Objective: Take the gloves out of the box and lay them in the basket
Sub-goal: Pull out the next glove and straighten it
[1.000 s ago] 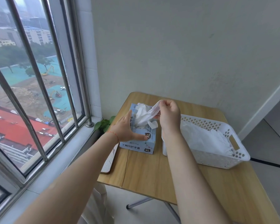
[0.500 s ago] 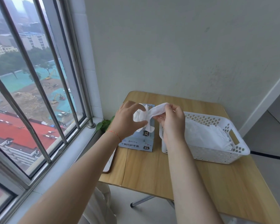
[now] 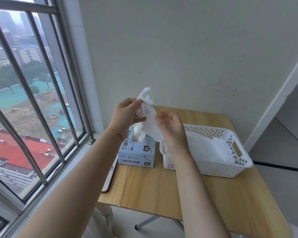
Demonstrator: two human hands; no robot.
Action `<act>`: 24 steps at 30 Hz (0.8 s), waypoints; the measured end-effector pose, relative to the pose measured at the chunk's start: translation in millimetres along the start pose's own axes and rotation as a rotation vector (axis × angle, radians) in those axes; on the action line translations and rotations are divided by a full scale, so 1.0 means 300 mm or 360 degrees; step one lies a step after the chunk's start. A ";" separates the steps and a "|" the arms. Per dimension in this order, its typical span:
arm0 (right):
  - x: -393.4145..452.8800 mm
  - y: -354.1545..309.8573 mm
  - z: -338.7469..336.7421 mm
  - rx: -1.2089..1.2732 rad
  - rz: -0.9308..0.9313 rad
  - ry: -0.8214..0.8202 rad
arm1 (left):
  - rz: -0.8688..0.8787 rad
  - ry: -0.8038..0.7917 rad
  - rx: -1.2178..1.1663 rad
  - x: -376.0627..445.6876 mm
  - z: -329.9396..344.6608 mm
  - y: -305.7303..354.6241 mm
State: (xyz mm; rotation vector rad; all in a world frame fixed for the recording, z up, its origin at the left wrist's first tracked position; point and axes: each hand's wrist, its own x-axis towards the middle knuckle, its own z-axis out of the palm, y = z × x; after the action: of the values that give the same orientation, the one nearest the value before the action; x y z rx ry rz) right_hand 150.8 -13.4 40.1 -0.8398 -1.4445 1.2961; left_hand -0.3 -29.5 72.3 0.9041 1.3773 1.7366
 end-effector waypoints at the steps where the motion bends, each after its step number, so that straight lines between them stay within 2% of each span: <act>1: -0.007 0.001 0.001 -0.0065 -0.0013 -0.0104 | -0.0091 -0.0030 -0.0108 -0.008 0.004 0.002; 3: -0.016 0.010 0.003 -0.0229 -0.0010 -0.0162 | -0.0204 -0.0012 -0.0172 -0.018 0.001 -0.015; 6: -0.019 0.026 -0.017 -0.0475 0.0026 -0.0049 | -0.0289 0.0147 -0.0240 -0.021 -0.025 -0.060; 9: -0.025 0.028 -0.043 -0.0467 0.0114 0.0024 | -0.0324 0.0180 -0.0224 -0.029 -0.057 -0.075; 11: -0.019 0.014 -0.055 -0.0324 0.0136 0.0100 | -0.0393 0.0123 0.0058 -0.039 -0.072 -0.079; 13: -0.014 -0.010 -0.065 -0.0168 0.0132 0.0158 | -0.0425 0.0099 0.0642 -0.039 -0.083 -0.092; 15: -0.014 -0.042 -0.066 -0.0080 0.0115 0.0145 | -0.0178 0.0107 0.0954 -0.050 -0.081 -0.094; 17: -0.016 -0.067 -0.059 -0.0111 0.0071 0.0039 | 0.0140 -0.0108 0.0776 -0.077 -0.062 -0.064; 20: -0.024 -0.096 -0.041 -0.0223 0.0007 -0.0098 | 0.0199 -0.0726 0.0494 -0.102 -0.020 -0.009; 22: -0.022 -0.111 -0.044 -0.0255 -0.0014 -0.0083 | 0.0208 -0.0832 0.0519 -0.096 -0.012 0.000; 24: -0.015 -0.124 -0.058 -0.0276 -0.0048 -0.0031 | 0.0157 -0.0810 0.0514 -0.084 -0.022 -0.009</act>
State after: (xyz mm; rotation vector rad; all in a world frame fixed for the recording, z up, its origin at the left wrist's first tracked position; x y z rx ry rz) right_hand 173.0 -19.7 74.4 -0.9179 -1.5960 1.1713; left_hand 6.4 -54.1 66.5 1.4933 1.2931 1.2399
